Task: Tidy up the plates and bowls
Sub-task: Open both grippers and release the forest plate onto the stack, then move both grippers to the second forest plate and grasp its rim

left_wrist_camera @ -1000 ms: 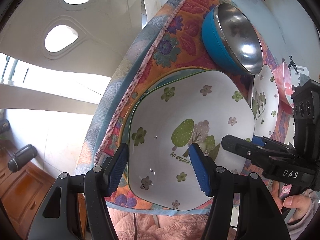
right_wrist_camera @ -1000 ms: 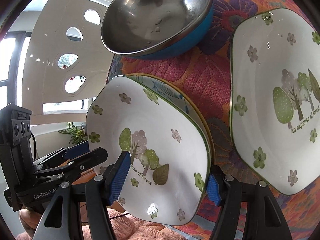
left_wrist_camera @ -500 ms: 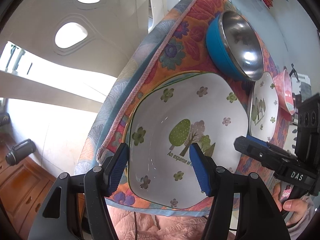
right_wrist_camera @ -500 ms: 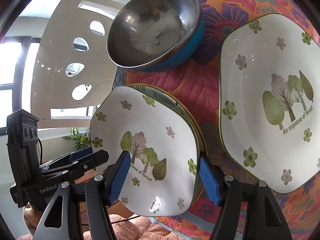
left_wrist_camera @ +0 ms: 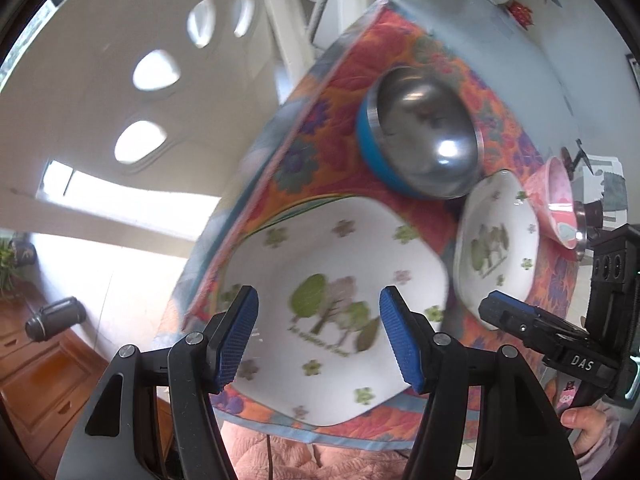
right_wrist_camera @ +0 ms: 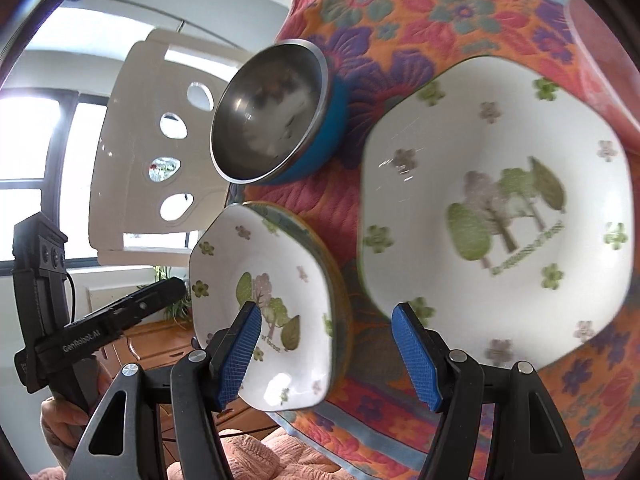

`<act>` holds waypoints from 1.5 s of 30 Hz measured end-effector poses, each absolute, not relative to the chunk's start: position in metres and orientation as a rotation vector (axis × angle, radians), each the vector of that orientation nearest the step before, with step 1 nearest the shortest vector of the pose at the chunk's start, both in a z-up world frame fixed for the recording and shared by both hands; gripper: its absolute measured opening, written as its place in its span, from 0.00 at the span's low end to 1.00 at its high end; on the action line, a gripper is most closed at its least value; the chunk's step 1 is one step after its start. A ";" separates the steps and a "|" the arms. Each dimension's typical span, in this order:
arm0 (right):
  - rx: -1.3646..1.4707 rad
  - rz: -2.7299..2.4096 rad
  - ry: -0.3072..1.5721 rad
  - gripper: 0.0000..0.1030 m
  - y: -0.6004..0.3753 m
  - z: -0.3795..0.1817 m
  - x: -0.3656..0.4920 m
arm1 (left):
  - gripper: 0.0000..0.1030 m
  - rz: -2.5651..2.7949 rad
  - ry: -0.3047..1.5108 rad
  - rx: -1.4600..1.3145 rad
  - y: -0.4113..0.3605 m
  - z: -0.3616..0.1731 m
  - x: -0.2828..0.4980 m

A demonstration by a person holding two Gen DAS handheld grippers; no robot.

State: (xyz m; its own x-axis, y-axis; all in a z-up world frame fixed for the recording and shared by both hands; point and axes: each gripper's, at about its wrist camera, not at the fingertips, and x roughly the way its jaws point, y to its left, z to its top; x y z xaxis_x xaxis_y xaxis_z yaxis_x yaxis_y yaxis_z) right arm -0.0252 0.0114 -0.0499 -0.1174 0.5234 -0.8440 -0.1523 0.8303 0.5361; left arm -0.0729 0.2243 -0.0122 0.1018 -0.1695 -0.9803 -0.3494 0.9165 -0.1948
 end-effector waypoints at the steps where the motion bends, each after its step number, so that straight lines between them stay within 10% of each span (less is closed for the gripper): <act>1: 0.305 0.589 1.587 0.65 0.006 -0.048 -0.024 | 0.60 0.133 1.475 -0.423 0.218 -0.011 -0.070; 45: 0.509 0.456 1.501 0.64 -0.127 -0.105 0.049 | 0.58 -0.008 1.666 -0.186 0.059 -0.094 0.031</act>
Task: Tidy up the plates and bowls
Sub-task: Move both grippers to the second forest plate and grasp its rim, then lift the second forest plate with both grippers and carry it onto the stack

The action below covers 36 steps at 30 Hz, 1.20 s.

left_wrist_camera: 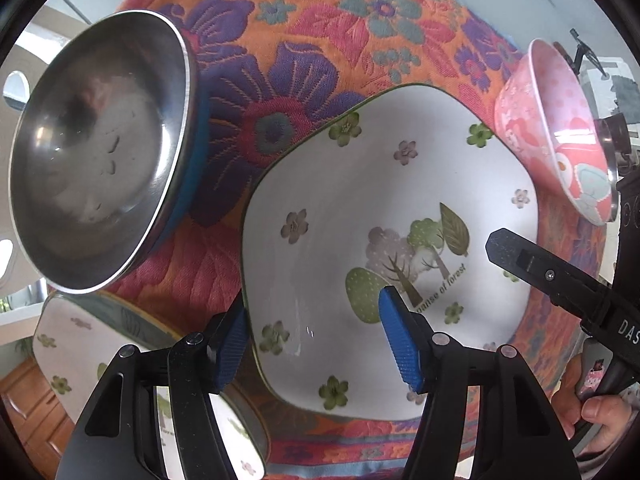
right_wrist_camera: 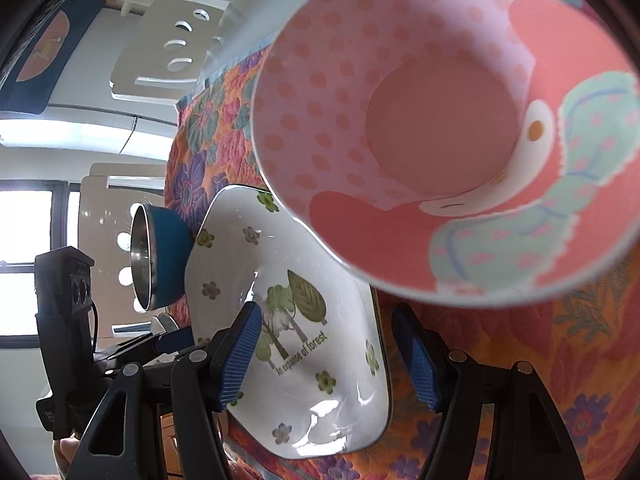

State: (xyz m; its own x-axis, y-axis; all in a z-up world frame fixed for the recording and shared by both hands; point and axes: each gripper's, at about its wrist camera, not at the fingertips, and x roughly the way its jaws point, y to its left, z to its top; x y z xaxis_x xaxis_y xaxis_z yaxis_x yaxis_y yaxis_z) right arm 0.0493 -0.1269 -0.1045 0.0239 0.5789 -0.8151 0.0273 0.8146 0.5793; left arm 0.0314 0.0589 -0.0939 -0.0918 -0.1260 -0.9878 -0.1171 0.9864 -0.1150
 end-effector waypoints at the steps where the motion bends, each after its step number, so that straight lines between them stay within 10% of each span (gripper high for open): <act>1: 0.512 0.459 1.499 0.64 -0.127 -0.105 0.050 | 0.57 -0.008 1.668 -0.182 0.058 -0.096 0.032; 7: 0.515 0.482 1.491 0.64 -0.128 -0.110 0.053 | 0.56 -0.015 1.679 -0.160 0.065 -0.107 0.037; 13: 0.378 0.469 1.504 0.40 -0.119 -0.108 0.053 | 0.55 -0.021 1.663 -0.139 0.050 -0.108 0.040; 36: 0.285 0.465 1.515 0.40 -0.117 -0.078 0.027 | 0.52 -0.076 1.629 -0.186 0.038 -0.066 0.001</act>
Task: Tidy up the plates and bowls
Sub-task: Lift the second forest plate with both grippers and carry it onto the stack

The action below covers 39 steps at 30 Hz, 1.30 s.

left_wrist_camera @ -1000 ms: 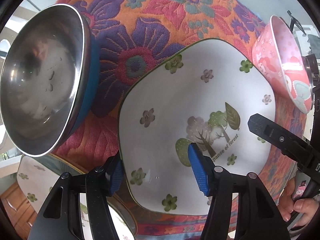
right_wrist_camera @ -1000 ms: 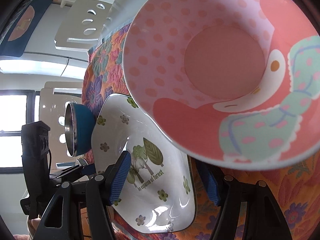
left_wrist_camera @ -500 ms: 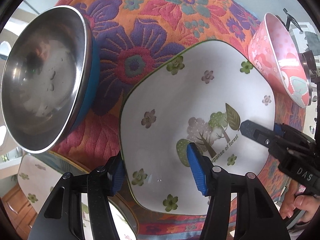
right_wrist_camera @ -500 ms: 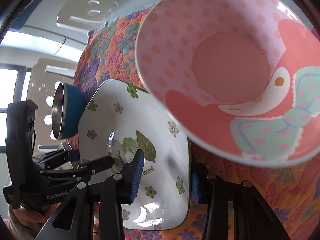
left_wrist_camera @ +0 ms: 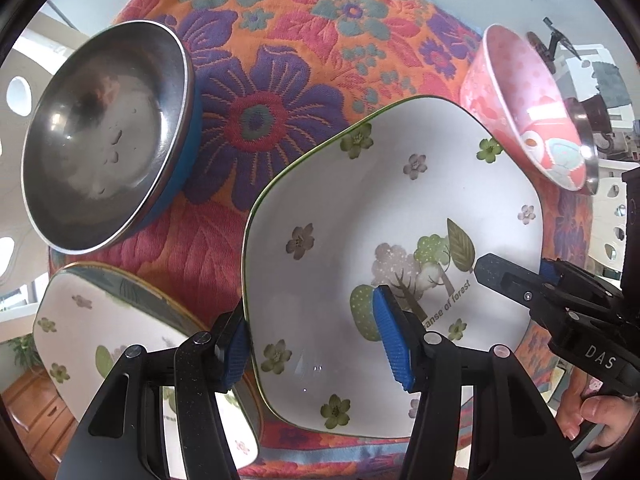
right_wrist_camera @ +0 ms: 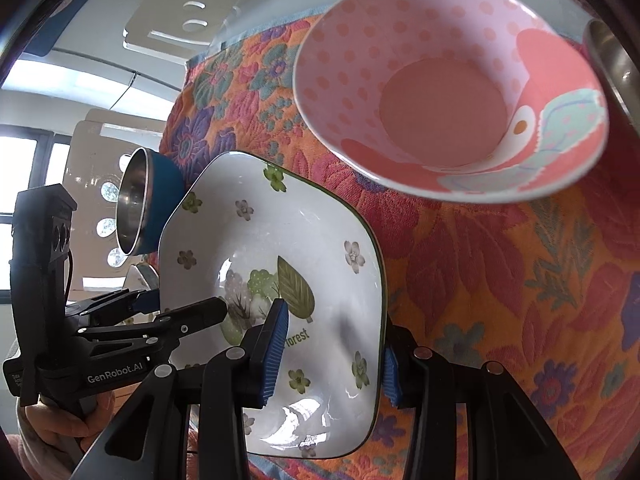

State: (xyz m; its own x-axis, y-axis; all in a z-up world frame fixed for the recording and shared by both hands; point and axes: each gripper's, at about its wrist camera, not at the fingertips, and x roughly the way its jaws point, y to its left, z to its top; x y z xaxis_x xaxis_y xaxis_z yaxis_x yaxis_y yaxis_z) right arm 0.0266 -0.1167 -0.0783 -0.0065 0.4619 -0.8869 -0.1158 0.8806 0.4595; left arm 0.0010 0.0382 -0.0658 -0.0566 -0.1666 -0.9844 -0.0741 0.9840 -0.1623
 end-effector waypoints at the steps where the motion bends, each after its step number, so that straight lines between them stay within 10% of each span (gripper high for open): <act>1: 0.290 0.462 1.509 0.40 -0.117 -0.076 0.025 | 0.52 -0.078 1.626 -0.190 0.038 -0.062 -0.001; 39: 0.237 0.559 1.442 0.40 -0.013 0.009 -0.025 | 0.52 -0.009 1.497 -0.357 0.152 0.003 -0.060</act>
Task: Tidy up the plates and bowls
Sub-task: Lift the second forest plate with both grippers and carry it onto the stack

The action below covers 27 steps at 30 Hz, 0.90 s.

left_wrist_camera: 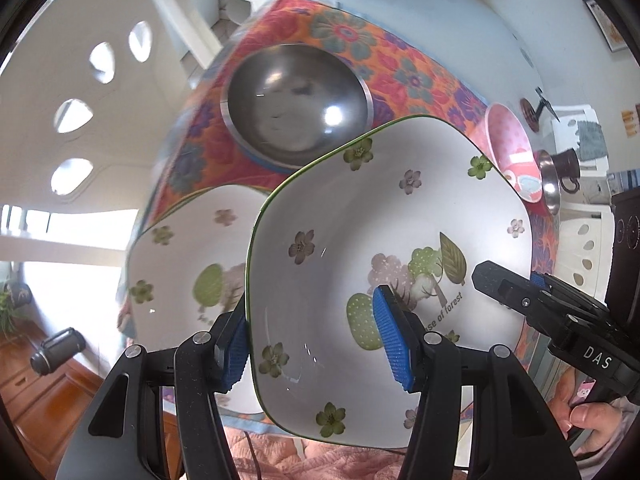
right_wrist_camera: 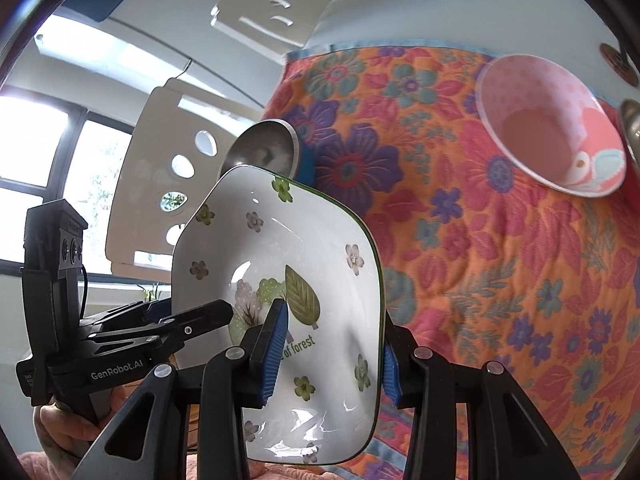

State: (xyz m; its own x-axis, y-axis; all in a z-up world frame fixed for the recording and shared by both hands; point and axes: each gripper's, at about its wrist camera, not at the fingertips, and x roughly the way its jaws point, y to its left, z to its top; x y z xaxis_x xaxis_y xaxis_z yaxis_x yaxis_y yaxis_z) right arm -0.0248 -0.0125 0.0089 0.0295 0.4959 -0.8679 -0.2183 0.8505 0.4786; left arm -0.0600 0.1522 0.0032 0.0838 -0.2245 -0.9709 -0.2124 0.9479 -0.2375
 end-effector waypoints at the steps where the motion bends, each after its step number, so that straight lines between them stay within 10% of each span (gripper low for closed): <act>1: 0.226 0.565 1.443 0.40 -0.006 0.009 -0.026 | 0.52 -0.004 1.495 -0.364 0.157 0.004 -0.062; 27: 0.135 0.645 1.592 0.41 0.095 -0.045 -0.058 | 0.52 0.078 1.490 -0.406 0.254 -0.032 -0.091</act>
State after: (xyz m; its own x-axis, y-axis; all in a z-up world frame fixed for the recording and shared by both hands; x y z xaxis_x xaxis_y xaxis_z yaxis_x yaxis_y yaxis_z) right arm -0.0584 0.0952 -0.0447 -0.1445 0.4538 -0.8793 -0.2867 0.8313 0.4761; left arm -0.0911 0.2535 -0.0316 0.0922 -0.1964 -0.9762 -0.2968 0.9304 -0.2152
